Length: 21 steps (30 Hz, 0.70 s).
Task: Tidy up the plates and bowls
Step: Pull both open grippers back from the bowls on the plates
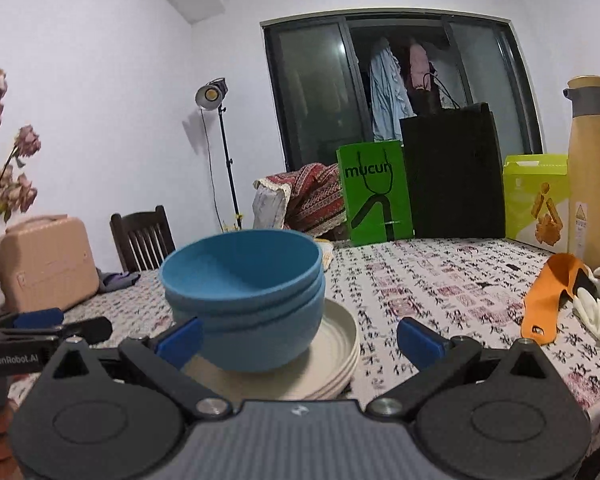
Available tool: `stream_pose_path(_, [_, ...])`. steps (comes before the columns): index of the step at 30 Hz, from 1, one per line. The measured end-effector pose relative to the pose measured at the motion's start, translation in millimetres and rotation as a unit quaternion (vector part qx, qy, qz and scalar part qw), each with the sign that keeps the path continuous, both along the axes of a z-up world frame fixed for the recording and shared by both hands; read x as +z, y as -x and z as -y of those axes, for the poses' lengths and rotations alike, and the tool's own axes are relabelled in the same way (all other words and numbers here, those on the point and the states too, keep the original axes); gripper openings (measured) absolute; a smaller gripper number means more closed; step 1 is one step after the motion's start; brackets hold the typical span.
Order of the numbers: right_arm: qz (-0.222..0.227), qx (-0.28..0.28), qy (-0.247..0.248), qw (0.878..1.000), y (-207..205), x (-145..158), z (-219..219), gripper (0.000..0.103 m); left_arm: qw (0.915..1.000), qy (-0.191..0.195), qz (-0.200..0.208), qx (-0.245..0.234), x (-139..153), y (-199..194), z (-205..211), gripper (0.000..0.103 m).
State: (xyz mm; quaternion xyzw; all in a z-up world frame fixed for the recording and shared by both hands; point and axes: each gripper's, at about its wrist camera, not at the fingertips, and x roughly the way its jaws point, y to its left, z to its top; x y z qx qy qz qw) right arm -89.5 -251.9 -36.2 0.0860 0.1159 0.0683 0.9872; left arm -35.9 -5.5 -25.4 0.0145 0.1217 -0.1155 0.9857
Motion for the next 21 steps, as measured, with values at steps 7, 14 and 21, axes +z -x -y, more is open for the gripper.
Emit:
stream_pose_path(7, [-0.013,-0.003,0.003,1.0,15.2,-13.2,-7.8,0.103,0.9999,-0.013,-0.005,-0.004,-12.9,14.2,-3.2,0.103])
stream_pose_path(14, [-0.028,-0.009,0.01,1.0,27.1,-23.4,-13.2,0.103,0.9998,-0.018,-0.011,-0.002,-25.5,25.8,-12.1,0.103])
stream_pose_path(21, [-0.035,-0.018,0.012,0.999,34.6,-27.1,-17.1,0.103,0.9995,-0.01,-0.029,-0.002,-33.9,26.7,-22.7,0.103])
